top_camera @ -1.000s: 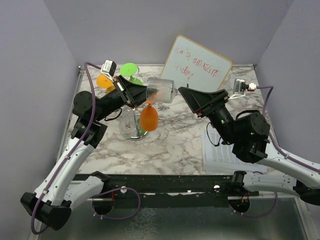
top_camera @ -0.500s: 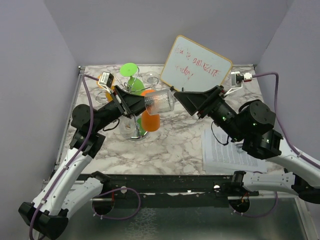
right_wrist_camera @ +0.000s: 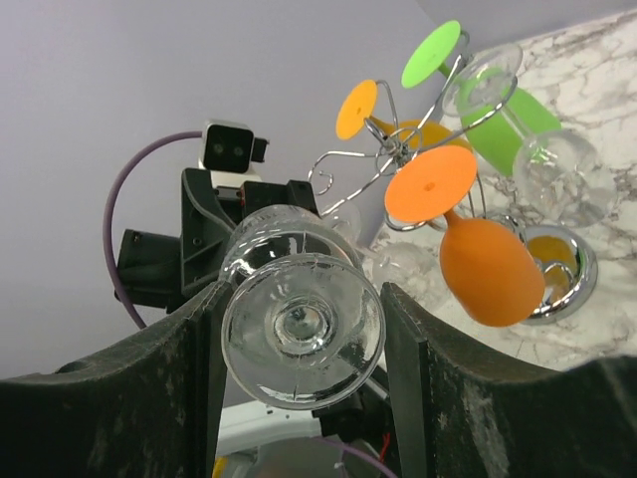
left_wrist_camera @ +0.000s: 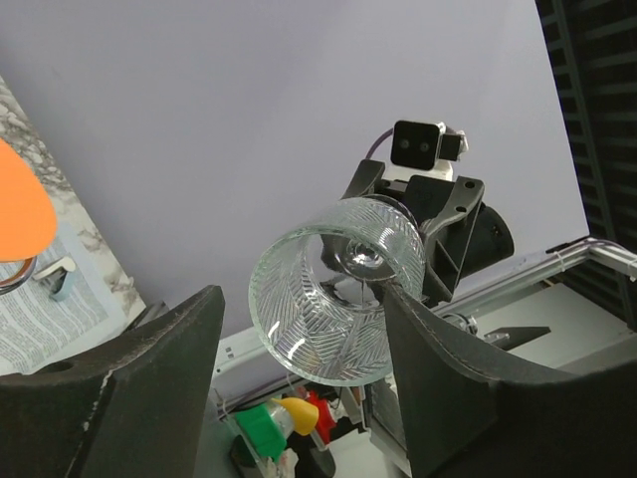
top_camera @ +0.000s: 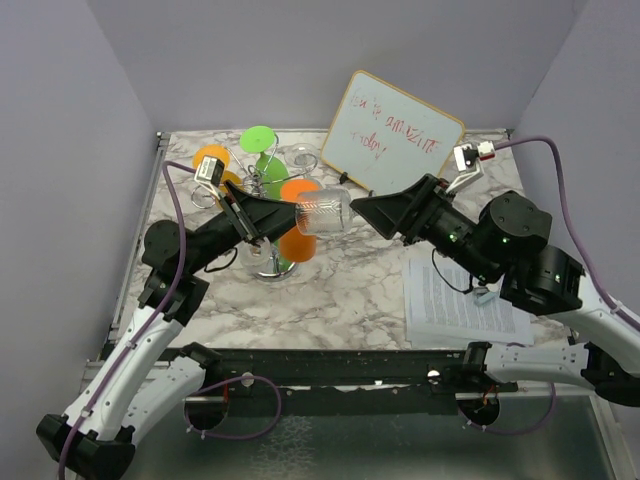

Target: Place the wine glass upside down on the wine glass rack

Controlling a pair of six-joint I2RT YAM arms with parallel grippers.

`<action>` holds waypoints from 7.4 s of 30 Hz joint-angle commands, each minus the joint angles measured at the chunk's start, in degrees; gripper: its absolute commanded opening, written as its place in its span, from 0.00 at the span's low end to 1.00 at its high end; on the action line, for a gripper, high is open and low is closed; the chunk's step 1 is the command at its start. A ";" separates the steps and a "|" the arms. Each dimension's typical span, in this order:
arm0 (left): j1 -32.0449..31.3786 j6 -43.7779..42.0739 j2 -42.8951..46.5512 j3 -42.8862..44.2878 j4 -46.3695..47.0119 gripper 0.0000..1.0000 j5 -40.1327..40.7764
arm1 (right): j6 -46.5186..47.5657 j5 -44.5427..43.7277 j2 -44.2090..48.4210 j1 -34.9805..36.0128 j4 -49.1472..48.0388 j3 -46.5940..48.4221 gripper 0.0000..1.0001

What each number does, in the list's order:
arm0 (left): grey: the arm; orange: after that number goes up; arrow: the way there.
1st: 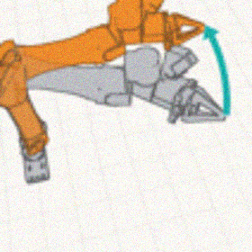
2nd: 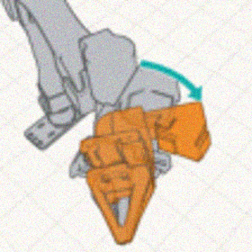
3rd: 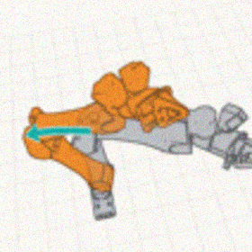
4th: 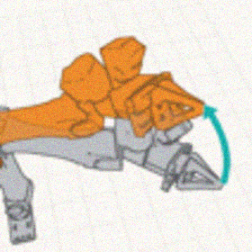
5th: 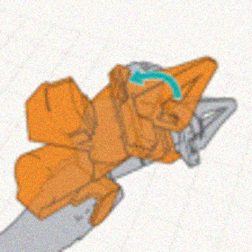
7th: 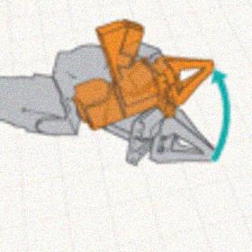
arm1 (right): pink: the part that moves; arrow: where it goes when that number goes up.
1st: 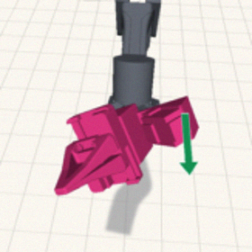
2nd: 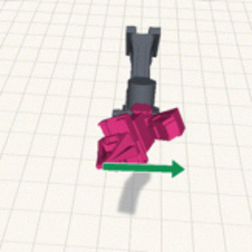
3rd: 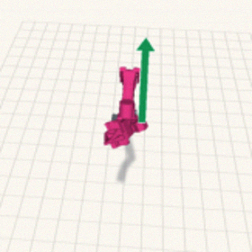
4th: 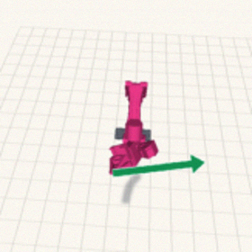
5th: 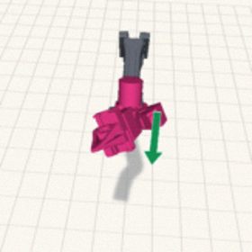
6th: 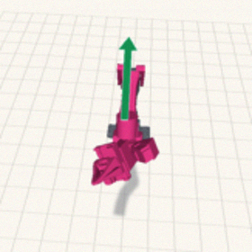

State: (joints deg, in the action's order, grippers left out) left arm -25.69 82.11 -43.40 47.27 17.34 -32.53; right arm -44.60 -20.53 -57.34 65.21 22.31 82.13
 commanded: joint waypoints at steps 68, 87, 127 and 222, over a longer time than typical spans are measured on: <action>-16.94 -69.30 -18.90 15.58 -25.93 0.85 -22.00 | 10.14 9.73 -2.20 0.36 17.31 7.46 0.01; -17.21 -73.24 -13.12 14.31 -22.61 0.00 -16.44 | 9.77 9.20 -1.54 0.36 11.53 4.84 0.59; -17.20 -88.48 19.97 10.93 -37.50 0.00 64.07 | 26.37 -1.46 -15.24 0.31 0.47 10.80 0.85; -17.77 -93.60 16.52 -15.52 -14.15 0.00 69.55 | 60.59 5.02 -43.10 -6.24 -0.91 34.38 0.01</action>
State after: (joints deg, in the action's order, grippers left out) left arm -43.62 -8.10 -27.38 31.97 -7.25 32.64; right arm 12.34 -15.09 -104.97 59.86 26.76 116.92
